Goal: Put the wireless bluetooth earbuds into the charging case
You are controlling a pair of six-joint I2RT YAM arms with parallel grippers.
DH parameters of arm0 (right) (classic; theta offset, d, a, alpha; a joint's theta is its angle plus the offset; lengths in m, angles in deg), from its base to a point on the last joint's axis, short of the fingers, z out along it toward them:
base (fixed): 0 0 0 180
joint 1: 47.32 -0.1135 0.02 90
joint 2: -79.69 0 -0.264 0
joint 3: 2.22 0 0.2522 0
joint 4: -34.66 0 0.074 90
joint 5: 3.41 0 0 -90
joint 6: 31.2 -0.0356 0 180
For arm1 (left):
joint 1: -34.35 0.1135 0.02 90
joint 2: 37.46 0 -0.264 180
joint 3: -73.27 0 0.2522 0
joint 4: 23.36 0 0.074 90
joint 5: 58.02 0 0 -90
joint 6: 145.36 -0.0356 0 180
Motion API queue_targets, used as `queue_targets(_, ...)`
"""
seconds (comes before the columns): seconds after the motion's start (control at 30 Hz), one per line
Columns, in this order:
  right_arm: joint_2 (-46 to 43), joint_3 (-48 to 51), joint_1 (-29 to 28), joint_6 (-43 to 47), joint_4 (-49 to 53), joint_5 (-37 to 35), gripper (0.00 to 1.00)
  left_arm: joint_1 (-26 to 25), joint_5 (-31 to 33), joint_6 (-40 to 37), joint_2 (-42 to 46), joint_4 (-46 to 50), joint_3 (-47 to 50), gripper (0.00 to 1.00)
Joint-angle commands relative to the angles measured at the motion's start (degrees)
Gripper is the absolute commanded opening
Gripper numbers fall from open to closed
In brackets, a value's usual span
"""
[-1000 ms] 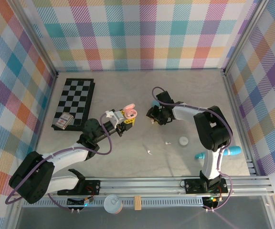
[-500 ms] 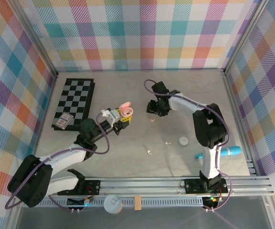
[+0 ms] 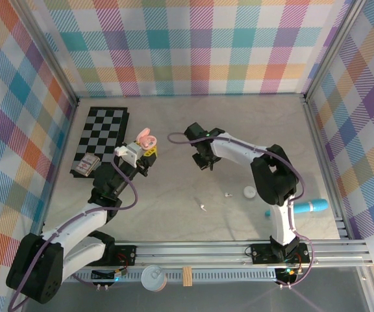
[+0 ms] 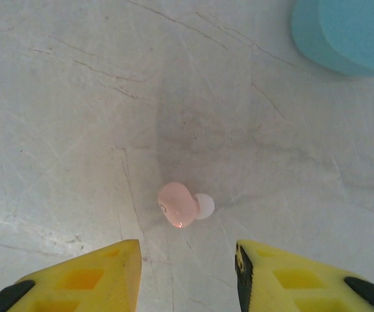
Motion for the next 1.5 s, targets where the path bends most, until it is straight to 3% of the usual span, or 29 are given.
queue_targets(0.0, 2.97, -2.34, -1.60, 4.62, 2.61, -8.16, 0.41, 1.35, 6.47, 0.37, 1.42, 0.31, 0.23, 0.25)
queue_targets(0.43, 8.37, -6.56, -3.46, 7.59, 3.94, -13.43, 0.36, 2.93, 5.99, 1.25, 3.05, 2.03, -0.18, 0.25)
queue_targets(1.47, 12.88, -9.06, -3.45, 6.04, 7.76, -14.45, 0.27, 2.92, 4.71, 1.43, 2.91, 1.72, -0.20, 0.25)
